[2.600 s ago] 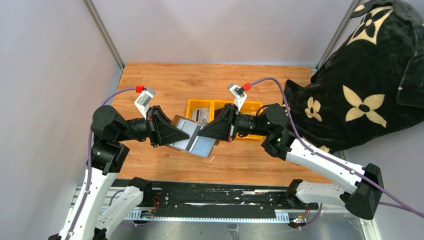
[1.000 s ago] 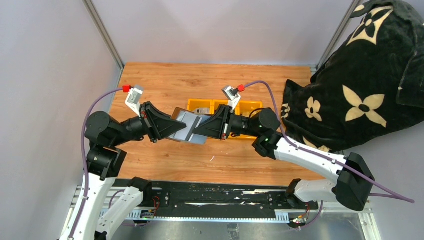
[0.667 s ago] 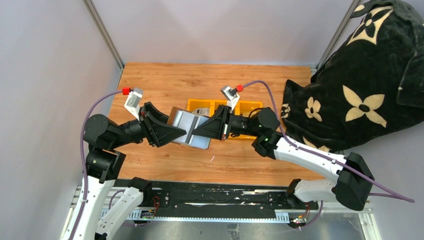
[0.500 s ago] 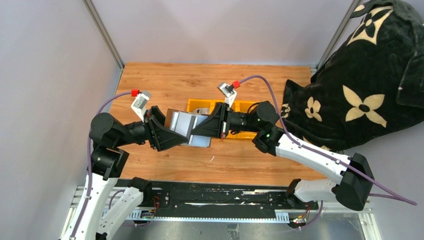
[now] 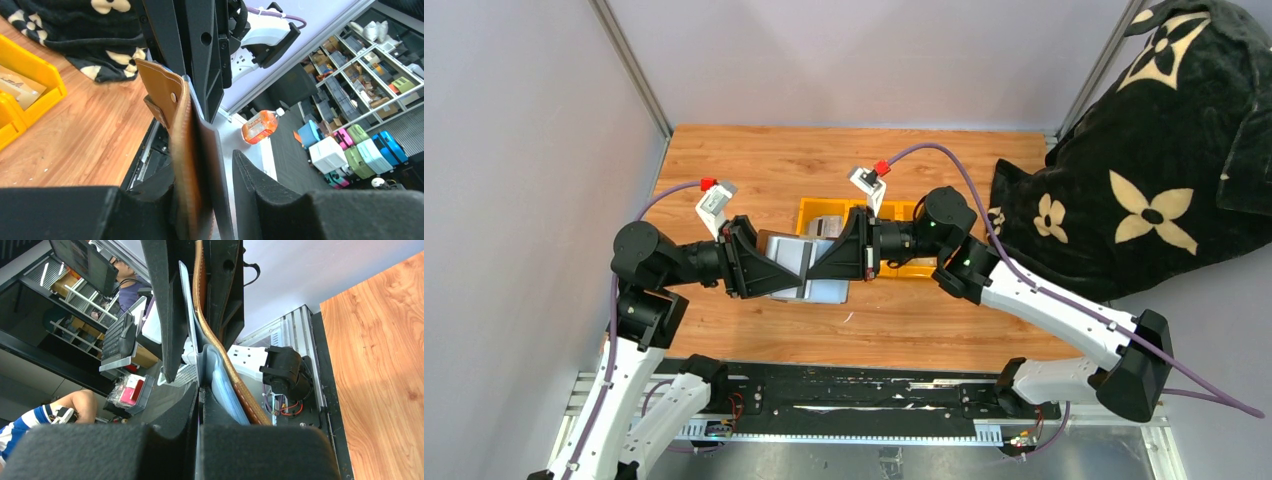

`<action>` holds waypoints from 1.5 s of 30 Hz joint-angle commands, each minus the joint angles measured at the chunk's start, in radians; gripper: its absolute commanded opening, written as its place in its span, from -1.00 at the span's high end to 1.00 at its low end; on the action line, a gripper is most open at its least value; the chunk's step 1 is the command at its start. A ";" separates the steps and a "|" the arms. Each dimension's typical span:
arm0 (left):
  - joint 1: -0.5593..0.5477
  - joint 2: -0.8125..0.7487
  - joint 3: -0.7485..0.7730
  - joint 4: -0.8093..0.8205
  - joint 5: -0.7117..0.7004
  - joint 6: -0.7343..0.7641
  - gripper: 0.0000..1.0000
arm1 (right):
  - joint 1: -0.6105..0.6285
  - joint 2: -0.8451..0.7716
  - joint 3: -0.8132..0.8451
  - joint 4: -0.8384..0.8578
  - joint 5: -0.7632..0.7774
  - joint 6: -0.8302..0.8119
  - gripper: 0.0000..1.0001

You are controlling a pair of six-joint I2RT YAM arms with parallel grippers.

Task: Take the credit cards out of the card holder
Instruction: Remove the credit card from the card holder.

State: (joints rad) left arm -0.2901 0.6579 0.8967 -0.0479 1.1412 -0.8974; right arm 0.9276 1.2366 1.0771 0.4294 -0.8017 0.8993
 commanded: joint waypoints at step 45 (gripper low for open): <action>0.025 0.011 0.088 0.053 -0.003 0.055 1.00 | -0.058 -0.166 -0.248 0.288 0.093 0.141 1.00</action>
State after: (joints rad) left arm -0.2760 0.6670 0.9340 0.0002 1.1042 -0.8711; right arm 0.9005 1.1324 0.8761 0.7231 -0.7300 1.0508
